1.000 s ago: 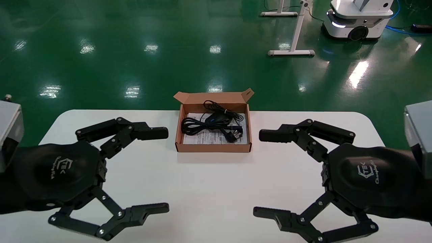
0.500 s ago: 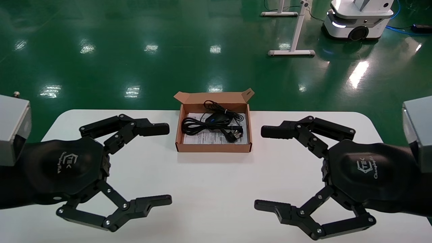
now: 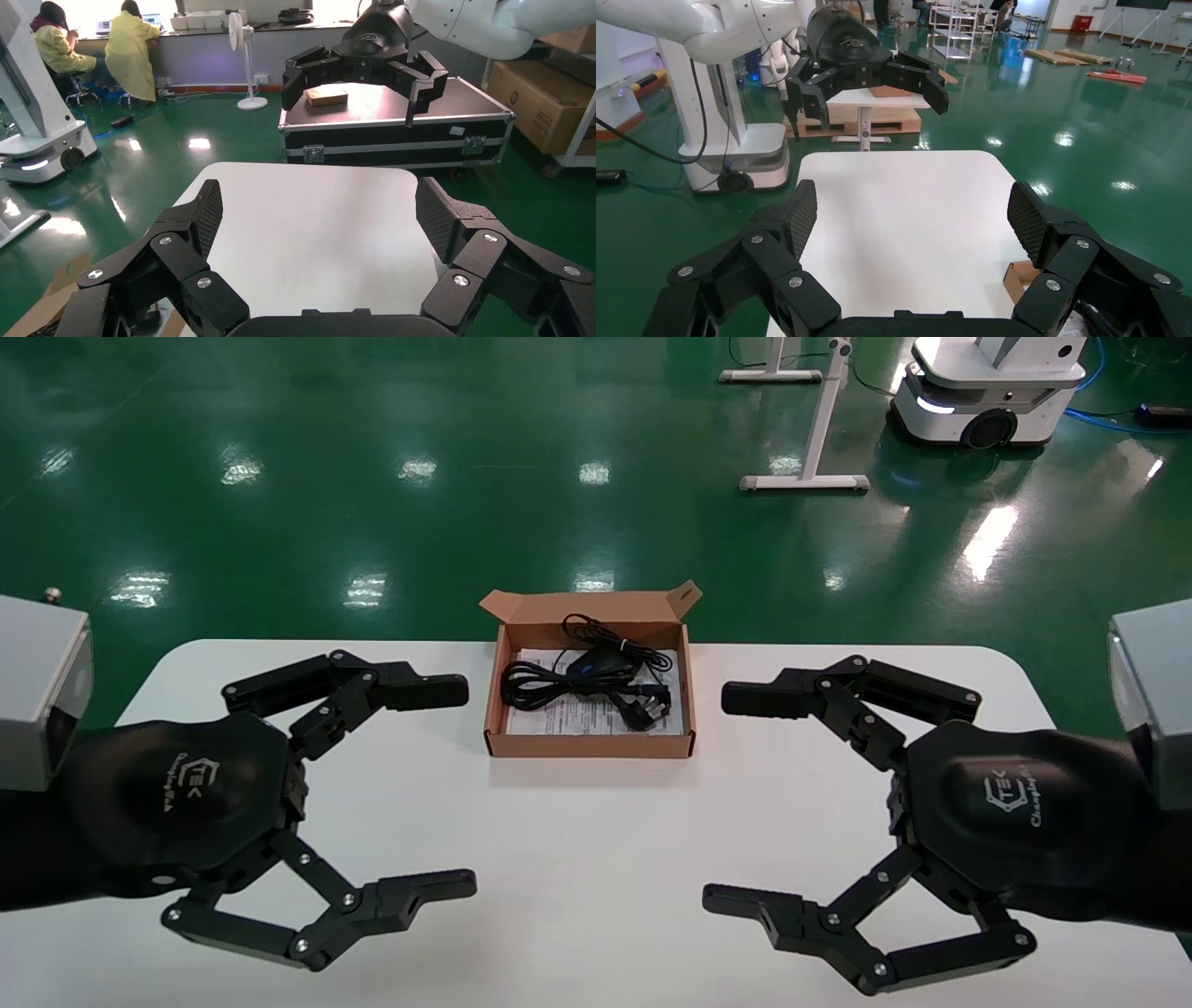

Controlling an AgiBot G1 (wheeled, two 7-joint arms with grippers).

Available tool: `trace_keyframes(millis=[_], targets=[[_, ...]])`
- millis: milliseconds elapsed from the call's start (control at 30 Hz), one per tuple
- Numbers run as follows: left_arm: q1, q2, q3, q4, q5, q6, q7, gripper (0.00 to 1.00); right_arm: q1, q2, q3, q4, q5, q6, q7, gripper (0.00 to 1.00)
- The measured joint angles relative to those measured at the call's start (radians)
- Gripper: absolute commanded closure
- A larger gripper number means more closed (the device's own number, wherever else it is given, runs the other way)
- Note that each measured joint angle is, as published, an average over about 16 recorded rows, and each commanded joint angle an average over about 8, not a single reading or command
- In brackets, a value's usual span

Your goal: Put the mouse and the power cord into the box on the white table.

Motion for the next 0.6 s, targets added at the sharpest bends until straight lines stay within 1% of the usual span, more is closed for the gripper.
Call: trace_keyframes(millis=[600], targets=[[-0.001, 0.001, 0.001, 0.002, 0.002, -0.002, 0.001, 0.0, 0.001, -0.001, -0.001, -0.002, -0.001, 0.001, -0.001, 0.0]])
